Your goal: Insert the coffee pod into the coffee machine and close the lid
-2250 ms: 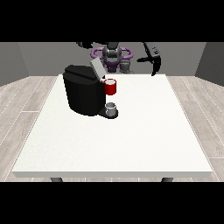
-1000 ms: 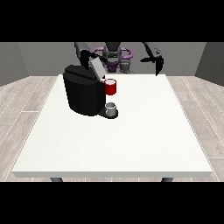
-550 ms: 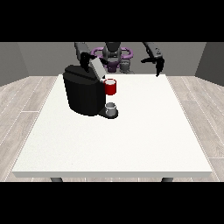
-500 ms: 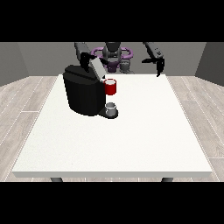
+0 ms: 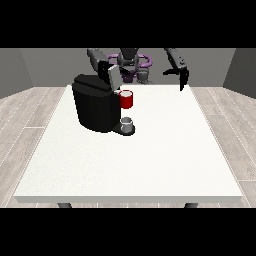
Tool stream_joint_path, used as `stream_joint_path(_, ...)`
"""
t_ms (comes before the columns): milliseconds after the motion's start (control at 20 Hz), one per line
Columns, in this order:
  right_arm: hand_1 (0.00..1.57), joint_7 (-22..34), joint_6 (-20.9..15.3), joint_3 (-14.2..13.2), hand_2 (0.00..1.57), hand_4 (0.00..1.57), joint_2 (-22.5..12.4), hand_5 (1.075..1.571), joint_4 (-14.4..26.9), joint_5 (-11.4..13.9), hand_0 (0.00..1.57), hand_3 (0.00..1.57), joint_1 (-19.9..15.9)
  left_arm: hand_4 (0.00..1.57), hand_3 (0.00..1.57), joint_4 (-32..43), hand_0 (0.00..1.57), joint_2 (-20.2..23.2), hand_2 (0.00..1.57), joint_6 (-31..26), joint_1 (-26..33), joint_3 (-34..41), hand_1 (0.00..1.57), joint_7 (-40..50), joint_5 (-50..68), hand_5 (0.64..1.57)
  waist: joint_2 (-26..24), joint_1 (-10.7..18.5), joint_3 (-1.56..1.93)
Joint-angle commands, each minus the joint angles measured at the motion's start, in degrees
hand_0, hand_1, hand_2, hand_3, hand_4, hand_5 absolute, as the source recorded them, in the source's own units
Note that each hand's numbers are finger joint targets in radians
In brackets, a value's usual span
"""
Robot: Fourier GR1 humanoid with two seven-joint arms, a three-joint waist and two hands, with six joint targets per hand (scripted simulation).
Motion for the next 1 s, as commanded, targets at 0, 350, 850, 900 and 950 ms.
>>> stream_joint_path(0, 0.0, -0.37, 0.93, 2.25, 0.0, 0.36, 0.01, 1.571, 2.67, 2.19, 0.0, 0.0, -1.61, 0.38, 0.0, 0.85, 0.0, 2.26, 0.0, -0.79, -1.85, 1.59, 0.0, 1.41, 1.29, 1.571, 0.73, 0.95, 0.12)
stream_joint_path(350, 0.0, 4.98, -2.44, 5.31, 0.0, 0.37, 1.98, 1.571, 0.98, 4.94, 0.0, 0.0, -5.95, 0.33, 0.0, 5.04, 0.0, 2.64, 0.0, -1.79, -3.04, 1.13, 0.0, -3.48, 0.34, 1.571, 3.29, 1.37, 0.07)
stream_joint_path(850, 0.0, 6.34, -5.82, 7.37, 0.0, 0.35, 4.09, 1.571, 5.05, 8.89, 0.0, 0.0, -15.62, 0.36, 0.0, 6.34, 0.0, 1.09, 0.0, -0.22, -6.1, 0.02, 0.0, -0.6, 0.39, 1.571, 3.56, 4.29, 0.11)
stream_joint_path(900, 0.0, 4.07, -1.94, 6.7, 0.0, 0.38, 4.03, 1.571, 4.46, 7.14, 0.0, 0.0, -13.12, 0.32, 0.0, 6.93, 0.0, 1.28, 0.0, -0.94, -3.1, 0.04, 0.0, -3.2, 0.29, 1.571, 2.44, 2.92, 0.12)
stream_joint_path(950, 0.0, 7.28, -2.79, 5.24, 0.0, 0.39, 3.92, 1.571, 4.61, 6.93, 0.0, 0.0, -18.13, 0.35, 0.0, 7.56, 0.0, 1.32, 0.0, -0.97, -4.83, -0.18, 0.0, -4.33, -0.05, 1.571, 3.49, 3.7, 0.1)
